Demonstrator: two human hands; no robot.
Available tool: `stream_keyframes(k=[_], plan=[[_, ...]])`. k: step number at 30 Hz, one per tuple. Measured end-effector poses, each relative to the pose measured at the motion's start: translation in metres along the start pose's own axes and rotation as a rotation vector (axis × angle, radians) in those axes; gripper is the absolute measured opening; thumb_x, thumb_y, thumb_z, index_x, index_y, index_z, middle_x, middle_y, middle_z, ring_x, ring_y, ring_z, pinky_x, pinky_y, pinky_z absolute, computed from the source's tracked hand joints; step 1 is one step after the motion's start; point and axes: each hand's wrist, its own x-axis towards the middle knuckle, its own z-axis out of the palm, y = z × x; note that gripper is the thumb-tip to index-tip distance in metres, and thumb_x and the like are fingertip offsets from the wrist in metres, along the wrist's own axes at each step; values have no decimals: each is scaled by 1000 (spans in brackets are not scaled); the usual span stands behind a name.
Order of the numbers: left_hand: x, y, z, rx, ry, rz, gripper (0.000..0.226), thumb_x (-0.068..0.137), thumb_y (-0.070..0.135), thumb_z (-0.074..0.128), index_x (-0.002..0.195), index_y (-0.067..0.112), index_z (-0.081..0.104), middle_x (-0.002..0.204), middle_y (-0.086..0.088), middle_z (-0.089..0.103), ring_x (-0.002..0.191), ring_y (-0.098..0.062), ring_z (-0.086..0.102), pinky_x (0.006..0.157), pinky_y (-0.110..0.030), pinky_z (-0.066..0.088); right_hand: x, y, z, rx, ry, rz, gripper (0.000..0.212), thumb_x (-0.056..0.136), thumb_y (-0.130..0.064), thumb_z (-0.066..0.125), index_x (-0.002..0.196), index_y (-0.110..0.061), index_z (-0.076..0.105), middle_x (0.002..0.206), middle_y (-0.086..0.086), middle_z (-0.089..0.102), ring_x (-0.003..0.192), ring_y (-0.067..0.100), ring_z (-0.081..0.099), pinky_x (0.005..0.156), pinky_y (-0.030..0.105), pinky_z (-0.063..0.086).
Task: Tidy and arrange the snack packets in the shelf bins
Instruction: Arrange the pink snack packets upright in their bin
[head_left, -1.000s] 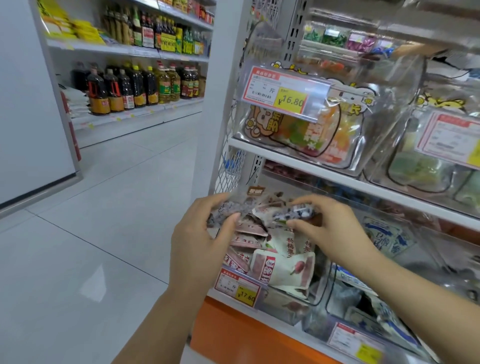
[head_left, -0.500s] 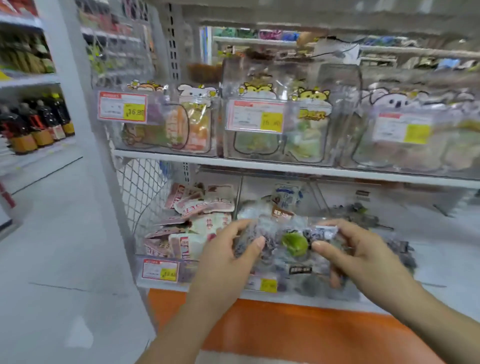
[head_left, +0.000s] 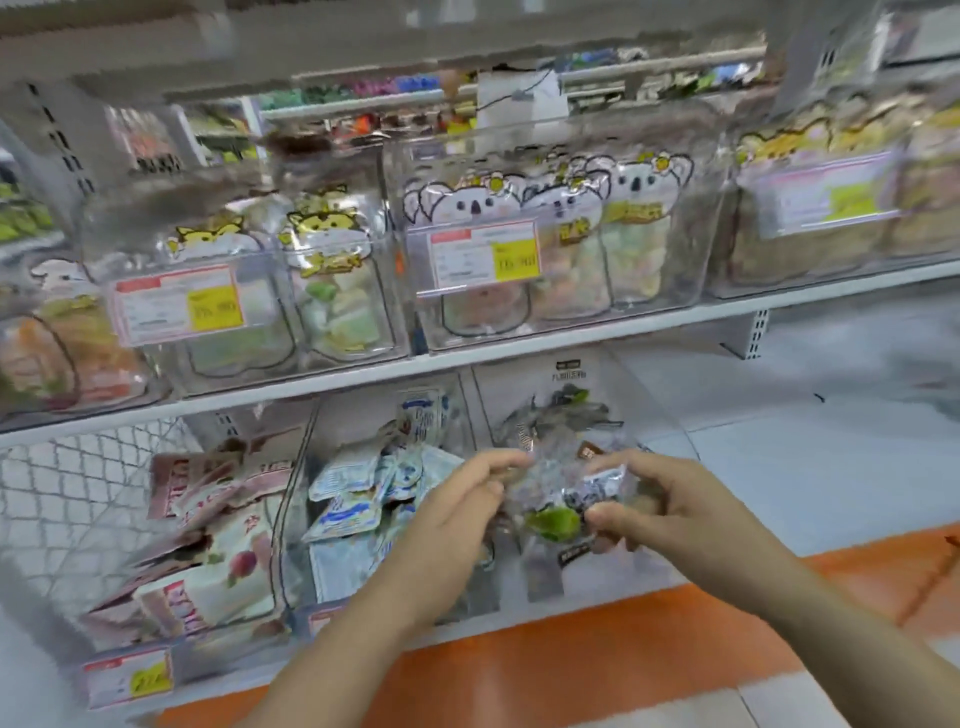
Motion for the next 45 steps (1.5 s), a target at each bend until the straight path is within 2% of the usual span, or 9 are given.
stream_keyframes(k=[4,8,15,22,26,34,38,41,45], plan=[[56,-1,11,135,64,58,38,96,9,47,98,45,55,110,20,62,102,0,59,89,-19,46,11,26,-31,-26,247,-78,24,82,-13,68,100,-28,64,46,-17,54,41,2,49,49,9,39],[117,-8,21,291,85,26,28,94,7,49,95,35,56,101,14,63,89,2,60,76,-5,42,25,64,-65,-285,535,-203,35,80,-15,72,99,-41,57,102,-34,53,89,-12,58,78,3,45],[214,-18,71,636,6,-67,23,97,30,49,116,29,61,123,6,61,103,-14,59,87,-26,47,44,110,-91,-237,772,-152,31,80,-7,73,104,-24,63,100,-27,52,88,-19,54,77,-4,39],[279,-50,96,826,-172,3,25,92,21,56,115,20,65,120,3,63,109,-14,56,87,-22,40,62,129,-99,-134,777,-39,30,81,-12,73,99,-31,58,95,-8,61,77,-2,60,66,-1,42],[298,-59,101,912,-337,19,12,86,16,61,86,11,73,93,4,67,92,-13,63,81,-28,48,69,134,-106,-115,761,24,27,80,-17,73,103,-28,64,90,0,66,78,7,64,62,1,41],[280,-57,89,888,-154,23,15,96,18,43,85,25,50,92,4,58,86,-16,55,66,-27,38,71,123,-98,-39,716,1,30,80,-15,74,100,-33,61,84,-3,65,70,-6,60,56,0,39],[247,-26,74,812,-8,81,12,101,23,39,100,21,50,98,3,54,92,-16,52,76,-27,37,68,114,-88,-93,709,-72,39,79,-11,74,94,-42,55,96,-18,60,76,-8,60,64,-3,40],[213,-6,62,793,43,60,13,101,28,38,104,23,50,96,7,55,86,-12,53,74,-25,38,67,111,-83,-157,721,-107,33,79,-9,74,104,-28,63,100,-27,53,78,-6,60,74,-2,41],[154,-5,43,763,7,276,12,99,21,43,94,32,42,83,5,60,70,-13,56,60,-29,40,63,101,-71,-243,704,-180,32,81,-12,71,112,-20,65,108,-21,53,93,-1,56,86,12,47]])
